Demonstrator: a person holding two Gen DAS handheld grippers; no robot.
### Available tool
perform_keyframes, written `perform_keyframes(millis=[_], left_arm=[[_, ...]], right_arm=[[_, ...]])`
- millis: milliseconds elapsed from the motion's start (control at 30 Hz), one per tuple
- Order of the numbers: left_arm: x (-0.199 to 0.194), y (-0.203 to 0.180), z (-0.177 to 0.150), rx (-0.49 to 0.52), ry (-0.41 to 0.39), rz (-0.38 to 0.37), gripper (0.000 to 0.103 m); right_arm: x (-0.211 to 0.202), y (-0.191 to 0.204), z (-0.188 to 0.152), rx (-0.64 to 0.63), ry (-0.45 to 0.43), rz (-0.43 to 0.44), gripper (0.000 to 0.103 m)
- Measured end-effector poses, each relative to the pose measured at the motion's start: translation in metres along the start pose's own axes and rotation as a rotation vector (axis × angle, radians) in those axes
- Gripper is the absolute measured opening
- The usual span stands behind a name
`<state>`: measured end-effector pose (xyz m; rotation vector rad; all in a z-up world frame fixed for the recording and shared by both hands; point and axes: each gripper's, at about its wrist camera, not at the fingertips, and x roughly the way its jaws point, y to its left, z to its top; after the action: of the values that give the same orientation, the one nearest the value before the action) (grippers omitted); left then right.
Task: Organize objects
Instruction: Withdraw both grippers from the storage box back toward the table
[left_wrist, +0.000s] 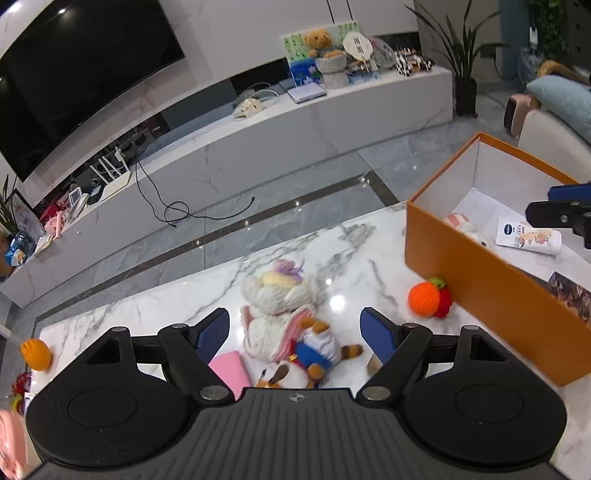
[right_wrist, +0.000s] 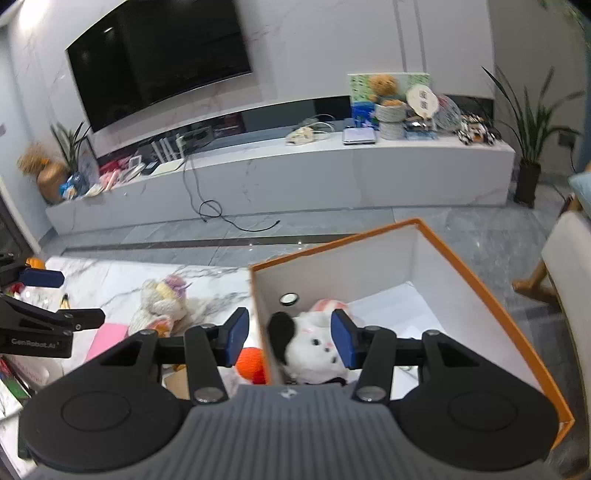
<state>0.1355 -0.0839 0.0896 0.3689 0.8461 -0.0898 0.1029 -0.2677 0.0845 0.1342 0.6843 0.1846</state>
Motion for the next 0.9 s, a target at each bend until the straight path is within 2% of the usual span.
perform_keyframes(millis=[167, 333, 467, 567, 667, 800, 900], left_arm=[[0.0, 0.014, -0.024, -0.025, -0.002, -0.02, 0.092], [-0.001, 0.025, -0.049, -0.073, -0.012, -0.058, 0.092], [-0.001, 0.028, -0.069, -0.09, -0.063, -0.07, 0.092], [0.001, 0.026, -0.08, -0.054, -0.135, -0.051, 0.092], [0.008, 0.029, -0.086, -0.032, -0.167, -0.063, 0.092], [0.017, 0.042, -0.099, -0.079, -0.234, -0.128, 0.093], [0.027, 0.049, -0.102, -0.129, -0.192, -0.139, 0.093]], right_arm=[[0.004, 0.034, -0.008, -0.103, -0.008, 0.024, 0.052], [0.011, 0.055, -0.018, -0.129, 0.015, 0.037, 0.052], [0.02, 0.071, -0.028, -0.173, 0.042, 0.025, 0.052], [0.027, 0.08, -0.037, -0.185, 0.06, 0.019, 0.052], [0.036, 0.09, -0.046, -0.195, 0.078, 0.019, 0.053], [0.046, 0.101, -0.057, -0.216, 0.084, 0.005, 0.058], [0.057, 0.107, -0.065, -0.231, 0.096, -0.008, 0.058]])
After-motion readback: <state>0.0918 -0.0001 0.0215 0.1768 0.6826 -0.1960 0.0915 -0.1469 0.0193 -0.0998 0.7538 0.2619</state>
